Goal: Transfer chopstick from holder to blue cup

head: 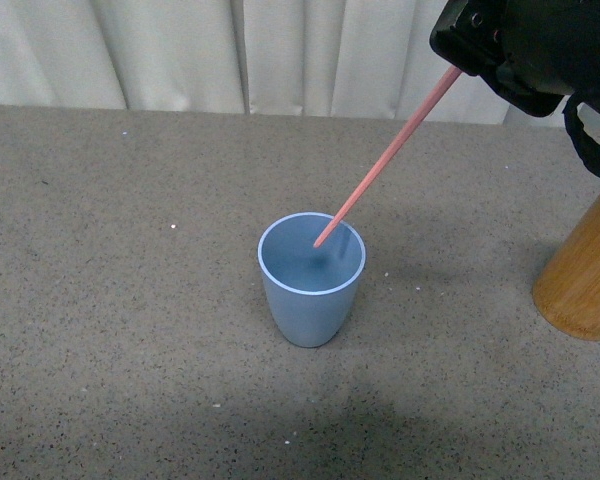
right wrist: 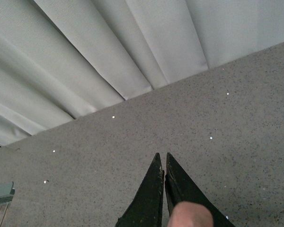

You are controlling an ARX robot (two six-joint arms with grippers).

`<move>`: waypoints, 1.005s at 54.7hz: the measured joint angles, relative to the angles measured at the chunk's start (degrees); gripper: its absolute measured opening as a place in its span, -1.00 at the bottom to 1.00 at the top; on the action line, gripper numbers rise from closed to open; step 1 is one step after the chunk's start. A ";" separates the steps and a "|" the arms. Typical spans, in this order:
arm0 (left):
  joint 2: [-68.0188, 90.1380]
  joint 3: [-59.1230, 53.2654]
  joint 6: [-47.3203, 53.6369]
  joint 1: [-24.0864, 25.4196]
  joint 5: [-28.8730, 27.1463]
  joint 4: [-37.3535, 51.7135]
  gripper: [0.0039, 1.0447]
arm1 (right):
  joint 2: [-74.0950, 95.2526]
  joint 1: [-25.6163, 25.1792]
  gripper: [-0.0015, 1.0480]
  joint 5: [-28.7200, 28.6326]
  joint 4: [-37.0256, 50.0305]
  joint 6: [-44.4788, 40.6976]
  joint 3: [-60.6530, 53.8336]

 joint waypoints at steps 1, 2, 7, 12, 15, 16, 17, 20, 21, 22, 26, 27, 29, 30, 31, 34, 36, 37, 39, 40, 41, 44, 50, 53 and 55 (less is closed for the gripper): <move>0.00 0.00 0.00 0.00 -0.02 0.00 0.88 | 0.02 0.00 -0.97 0.00 0.00 0.00 0.04; 0.00 0.00 0.00 0.00 0.00 0.00 0.88 | 0.04 0.07 -0.97 0.00 0.00 0.02 0.13; 0.00 0.00 0.00 0.00 -0.02 0.00 0.88 | 0.09 0.31 -0.97 0.42 -0.33 0.02 0.66; 0.00 0.00 0.02 0.00 0.00 0.00 0.88 | 0.09 0.72 -0.90 2.97 -0.39 -1.33 0.94; 0.00 0.00 0.00 0.00 -0.02 0.00 0.88 | -0.02 0.79 -0.73 2.80 -0.74 -1.62 1.01; 0.00 0.00 0.00 0.00 -0.02 0.00 0.88 | -0.11 0.83 -0.66 2.86 -1.16 -1.73 1.05; 0.00 0.00 0.00 0.00 -0.02 0.00 0.88 | -0.13 0.85 -0.63 2.86 -1.40 -1.75 1.05; 0.00 0.00 0.00 0.00 0.00 0.00 0.88 | -0.55 0.90 -0.46 2.27 -2.40 -2.05 1.07; 0.00 0.00 0.00 0.00 -0.02 0.00 0.88 | -0.79 0.90 -0.39 2.34 -2.51 -2.19 1.05; 0.00 0.00 0.00 0.00 0.00 0.00 0.88 | -0.90 0.90 -0.36 2.45 -2.58 -2.23 1.05; 0.00 0.00 0.00 0.00 0.00 0.00 0.88 | -2.14 0.90 -0.16 3.19 -2.93 -2.78 0.98; 0.00 0.00 0.00 0.00 0.00 0.00 0.88 | -2.69 0.87 -0.09 3.54 -2.93 -2.97 0.92; 0.00 0.00 0.00 0.00 -0.02 0.00 0.88 | -3.72 0.85 0.01 4.15 -2.91 -3.19 0.76; 0.00 0.00 0.00 0.00 0.00 0.00 0.88 | -4.48 0.83 0.08 4.63 -2.86 -3.50 0.55; 0.00 0.00 0.00 0.00 -0.02 0.00 0.88 | -4.90 0.81 0.11 4.74 -2.86 -3.58 0.44; 0.00 0.00 0.00 0.00 -0.02 0.00 0.88 | -7.17 0.55 0.28 5.38 -3.32 -4.15 -0.31; 0.00 0.00 0.00 0.00 -0.02 0.00 0.88 | -8.66 0.35 0.38 5.81 -3.61 -4.55 -0.92; 0.00 0.00 0.00 0.00 -0.02 0.00 0.88 | -9.53 0.22 0.44 6.27 -3.32 -5.49 -1.55; 0.00 0.00 0.00 0.00 -0.02 0.00 0.88 | -10.95 -0.26 0.38 7.87 0.59 -8.13 -3.54; 0.00 0.00 0.00 0.00 0.00 0.00 0.88 | -11.93 -0.81 0.32 8.07 4.04 -10.82 -5.33; 0.00 0.00 0.00 0.00 0.00 0.00 0.88 | -12.57 -1.18 0.29 7.93 5.70 -13.00 -6.32; 0.00 0.00 0.00 0.00 0.02 0.00 0.88 | -17.03 -3.61 0.12 6.01 11.19 -20.46 -11.54; 0.00 0.00 0.00 0.00 -0.07 0.00 0.88 | -31.78 -11.47 -0.22 -1.44 7.10 -30.82 -22.21; 0.00 0.00 0.00 0.00 -0.07 0.00 0.88 | -40.76 -16.39 -0.39 -6.43 1.92 -33.20 -27.36; 0.00 0.00 0.02 0.00 -0.04 0.00 0.88 | -46.45 -20.00 -0.50 -10.34 -1.88 -34.18 -30.14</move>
